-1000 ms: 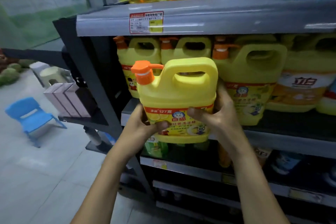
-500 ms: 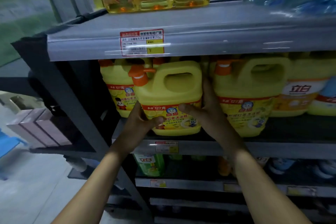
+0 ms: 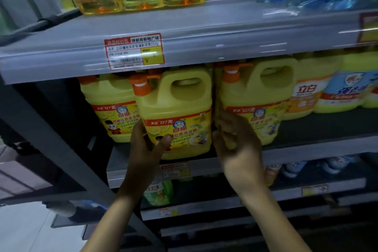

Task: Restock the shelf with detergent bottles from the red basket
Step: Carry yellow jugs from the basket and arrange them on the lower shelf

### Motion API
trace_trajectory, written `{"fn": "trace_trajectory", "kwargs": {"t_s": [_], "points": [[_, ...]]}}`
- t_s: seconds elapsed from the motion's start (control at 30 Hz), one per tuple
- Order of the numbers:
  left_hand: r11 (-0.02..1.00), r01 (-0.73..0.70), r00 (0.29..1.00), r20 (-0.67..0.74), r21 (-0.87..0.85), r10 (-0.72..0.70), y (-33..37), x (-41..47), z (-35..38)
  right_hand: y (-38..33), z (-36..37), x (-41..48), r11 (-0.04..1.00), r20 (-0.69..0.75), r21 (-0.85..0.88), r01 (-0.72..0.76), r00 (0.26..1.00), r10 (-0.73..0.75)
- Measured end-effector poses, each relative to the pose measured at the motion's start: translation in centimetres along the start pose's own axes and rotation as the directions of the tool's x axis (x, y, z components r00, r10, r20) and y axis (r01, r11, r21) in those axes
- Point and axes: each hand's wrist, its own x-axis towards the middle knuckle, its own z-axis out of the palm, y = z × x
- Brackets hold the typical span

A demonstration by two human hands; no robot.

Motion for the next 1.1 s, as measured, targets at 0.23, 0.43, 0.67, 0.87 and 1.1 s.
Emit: {"fn": "trace_trajectory", "kwargs": {"t_s": [0.23,0.43,0.67,0.87,1.1], "points": [[0.988,-0.041,0.999,-0.004,0.151,0.042,-0.1,-1.3,2.0,3.8,-6.5,2.8,0.973,-0.167,-0.157,-0.17,0.976,0.143],[0.977,0.004,0.999,-0.048,0.213,0.007,0.1,-1.4,2.4,7.1,-6.6,2.0,0.966,0.076,0.109,-0.234,0.971,0.226],[0.973,0.1,0.995,-0.045,0.207,-0.092,-1.1,-0.7,2.7,6.9,-5.3,2.1,0.965,0.016,0.133,-0.228,0.974,0.228],[0.98,0.023,0.999,-0.04,0.199,-0.015,-0.3,-0.9,3.0,7.1,-4.9,1.9,0.97,-0.046,0.04,-0.241,0.969,0.243],[0.952,-0.019,0.996,-0.082,0.305,0.046,-0.5,-1.7,3.2,6.2,-2.6,-0.6,0.969,-0.183,-0.134,-0.207,0.966,0.181]]}}
